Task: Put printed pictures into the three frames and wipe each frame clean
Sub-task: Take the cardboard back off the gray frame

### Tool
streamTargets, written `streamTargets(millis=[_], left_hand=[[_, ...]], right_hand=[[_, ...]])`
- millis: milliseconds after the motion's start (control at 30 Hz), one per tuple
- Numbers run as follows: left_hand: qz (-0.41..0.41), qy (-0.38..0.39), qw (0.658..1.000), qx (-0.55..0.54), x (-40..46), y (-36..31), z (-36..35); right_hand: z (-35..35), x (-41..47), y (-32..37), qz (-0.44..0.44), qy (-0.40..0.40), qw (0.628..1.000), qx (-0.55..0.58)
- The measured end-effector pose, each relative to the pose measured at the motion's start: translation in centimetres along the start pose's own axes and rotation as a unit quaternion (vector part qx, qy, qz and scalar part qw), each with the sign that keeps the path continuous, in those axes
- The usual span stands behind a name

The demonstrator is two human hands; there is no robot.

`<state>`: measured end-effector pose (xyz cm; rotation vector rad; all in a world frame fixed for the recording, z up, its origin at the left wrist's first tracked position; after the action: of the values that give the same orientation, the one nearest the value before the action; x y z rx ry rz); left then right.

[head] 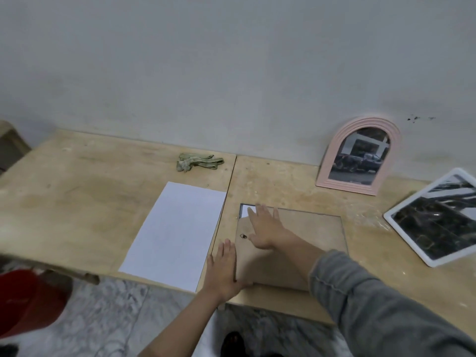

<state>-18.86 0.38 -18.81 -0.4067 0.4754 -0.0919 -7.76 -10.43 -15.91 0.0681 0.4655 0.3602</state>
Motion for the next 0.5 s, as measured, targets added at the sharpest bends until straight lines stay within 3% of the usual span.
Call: streamTargets(millis=[200, 500], left_hand=[[0.003, -0.019, 1.0, 0.016, -0.2, 0.1, -0.1], [0.009, -0.034, 0.999, 0.023, -0.2, -0.2, -0.1]], right_hand=[[0.0, 1.3, 0.3, 0.002, 0.061, 0.992, -0.112], [0.9, 2.7, 0.9, -0.029, 0.066, 0.993, -0.095]])
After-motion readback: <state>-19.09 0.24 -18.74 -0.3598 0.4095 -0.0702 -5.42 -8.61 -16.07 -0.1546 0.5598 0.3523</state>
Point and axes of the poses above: each hand's wrist, its own x-axis towards the middle knuckle, its own z-axis out of the back of the hand, y = z × x, the point moved 8 cm from there along x, towards the middle knuckle, and after that the axes turned 1 degree about z, right-handed, at the moved point
